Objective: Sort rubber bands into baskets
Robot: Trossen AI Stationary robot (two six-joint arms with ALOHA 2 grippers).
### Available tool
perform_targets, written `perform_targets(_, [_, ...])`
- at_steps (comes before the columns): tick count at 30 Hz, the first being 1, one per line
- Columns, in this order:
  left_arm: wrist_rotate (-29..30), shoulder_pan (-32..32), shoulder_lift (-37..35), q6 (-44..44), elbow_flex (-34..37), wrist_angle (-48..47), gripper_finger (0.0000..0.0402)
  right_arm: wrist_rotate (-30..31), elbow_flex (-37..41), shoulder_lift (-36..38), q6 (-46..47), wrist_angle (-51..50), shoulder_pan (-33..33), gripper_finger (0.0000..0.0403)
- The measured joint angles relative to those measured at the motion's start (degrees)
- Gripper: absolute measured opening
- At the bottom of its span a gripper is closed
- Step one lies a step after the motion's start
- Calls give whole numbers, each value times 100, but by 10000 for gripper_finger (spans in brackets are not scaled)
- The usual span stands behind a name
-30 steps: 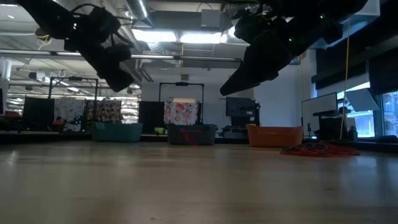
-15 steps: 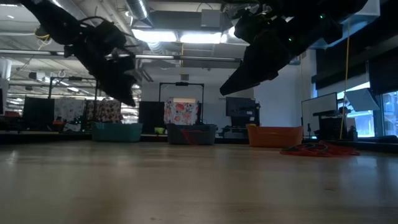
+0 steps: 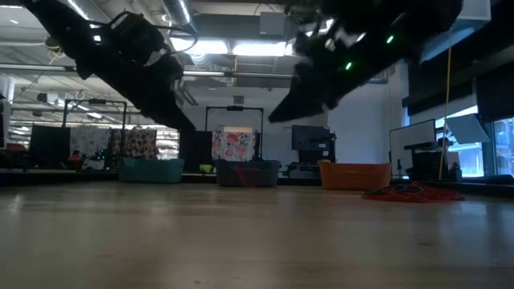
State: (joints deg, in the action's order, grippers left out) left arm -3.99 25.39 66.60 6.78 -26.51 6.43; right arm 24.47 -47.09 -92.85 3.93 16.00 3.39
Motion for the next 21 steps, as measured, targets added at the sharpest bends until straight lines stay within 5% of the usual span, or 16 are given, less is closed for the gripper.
perform_targets(10, [15,-121,-2,129,1,26,160,-1078,-28,-1032,677,815,-1213,232])
perform_targets(21, [17,-99,-2,151,1,24,160,-1113,-763,-1944,579,795,-1556,232])
